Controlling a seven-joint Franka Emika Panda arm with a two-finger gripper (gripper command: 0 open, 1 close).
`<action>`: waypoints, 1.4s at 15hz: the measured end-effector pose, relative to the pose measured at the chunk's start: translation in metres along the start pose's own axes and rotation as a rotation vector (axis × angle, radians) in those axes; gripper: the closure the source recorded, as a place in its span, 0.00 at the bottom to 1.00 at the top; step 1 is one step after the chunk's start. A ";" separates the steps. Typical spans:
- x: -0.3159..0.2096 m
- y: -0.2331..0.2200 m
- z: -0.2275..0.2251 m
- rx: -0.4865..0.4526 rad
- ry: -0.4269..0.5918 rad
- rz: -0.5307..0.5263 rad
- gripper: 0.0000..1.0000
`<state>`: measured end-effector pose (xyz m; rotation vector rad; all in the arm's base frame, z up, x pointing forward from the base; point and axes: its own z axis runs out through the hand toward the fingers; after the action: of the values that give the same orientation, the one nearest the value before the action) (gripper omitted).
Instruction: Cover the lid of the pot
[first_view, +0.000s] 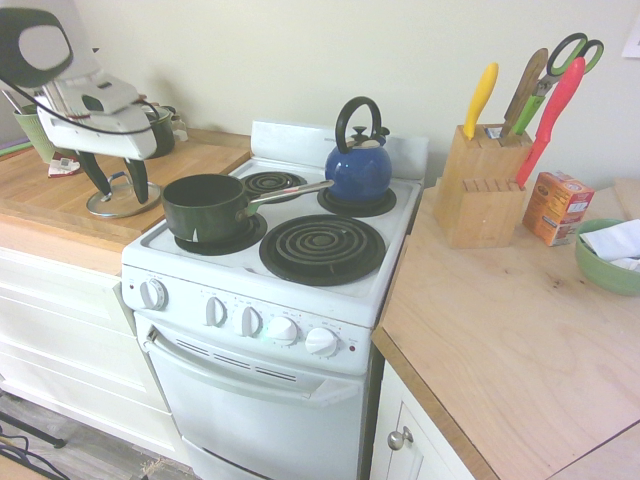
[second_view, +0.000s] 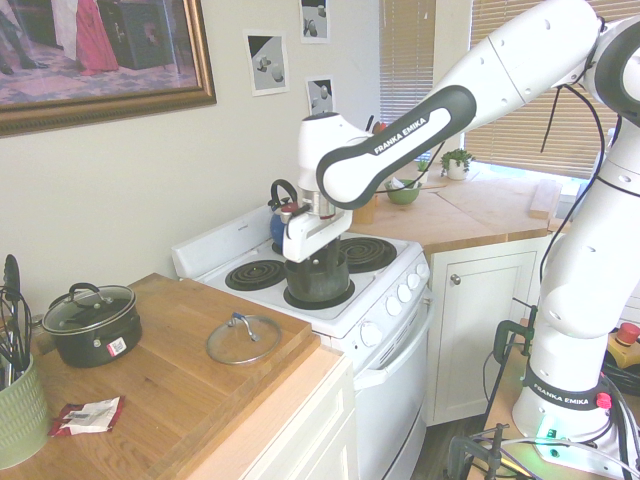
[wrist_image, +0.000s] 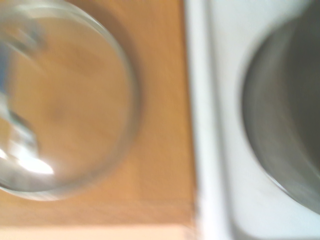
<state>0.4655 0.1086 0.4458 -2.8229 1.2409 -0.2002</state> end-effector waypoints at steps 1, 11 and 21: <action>-0.004 -0.018 -0.001 0.002 -0.005 0.011 0.00; -0.020 -0.140 0.054 -0.040 -0.027 0.052 0.00; -0.004 -0.167 0.087 -0.062 -0.007 0.082 1.00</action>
<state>0.5969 0.2246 0.3757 -2.8145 1.3818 -0.1507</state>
